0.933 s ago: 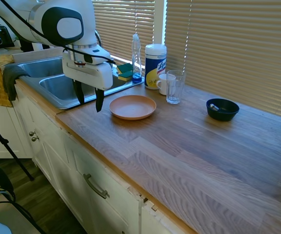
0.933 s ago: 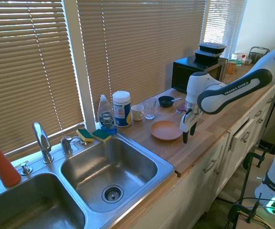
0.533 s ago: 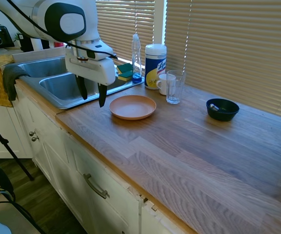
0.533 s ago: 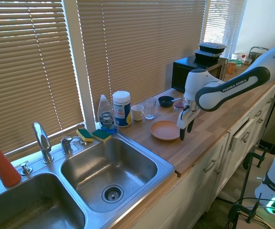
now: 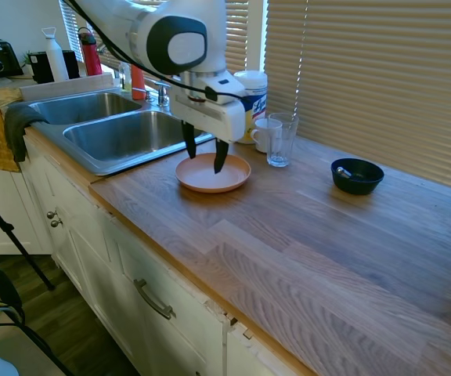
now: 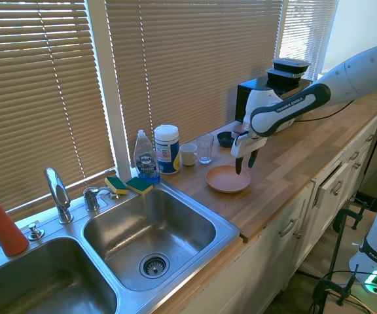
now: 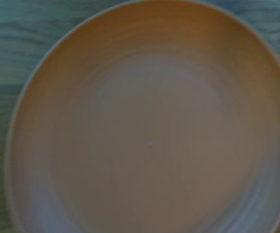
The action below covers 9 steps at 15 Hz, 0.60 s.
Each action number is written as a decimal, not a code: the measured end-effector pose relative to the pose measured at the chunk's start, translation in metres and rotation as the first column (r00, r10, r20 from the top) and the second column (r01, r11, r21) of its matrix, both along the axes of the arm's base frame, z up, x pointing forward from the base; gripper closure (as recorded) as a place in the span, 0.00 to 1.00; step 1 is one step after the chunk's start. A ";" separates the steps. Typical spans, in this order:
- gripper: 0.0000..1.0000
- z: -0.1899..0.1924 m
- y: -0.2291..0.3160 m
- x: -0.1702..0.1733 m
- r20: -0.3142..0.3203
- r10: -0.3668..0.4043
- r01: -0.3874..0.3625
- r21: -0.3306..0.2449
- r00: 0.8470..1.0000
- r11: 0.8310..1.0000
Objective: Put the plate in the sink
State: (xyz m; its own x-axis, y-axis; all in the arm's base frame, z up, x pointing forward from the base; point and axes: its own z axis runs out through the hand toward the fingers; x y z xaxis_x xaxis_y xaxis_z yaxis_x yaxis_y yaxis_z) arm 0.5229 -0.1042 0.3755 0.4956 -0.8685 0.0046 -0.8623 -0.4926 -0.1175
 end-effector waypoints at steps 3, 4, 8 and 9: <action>0.00 -0.015 -0.039 0.012 0.007 -0.041 0.040 0.031 0.999 0.999; 0.00 -0.021 -0.044 0.017 0.014 -0.033 0.032 0.062 0.999 0.998; 0.00 -0.043 -0.052 0.036 0.035 0.031 -0.037 0.185 0.999 0.982; 0.00 -0.046 -0.054 0.039 0.035 0.042 -0.048 0.200 0.998 0.979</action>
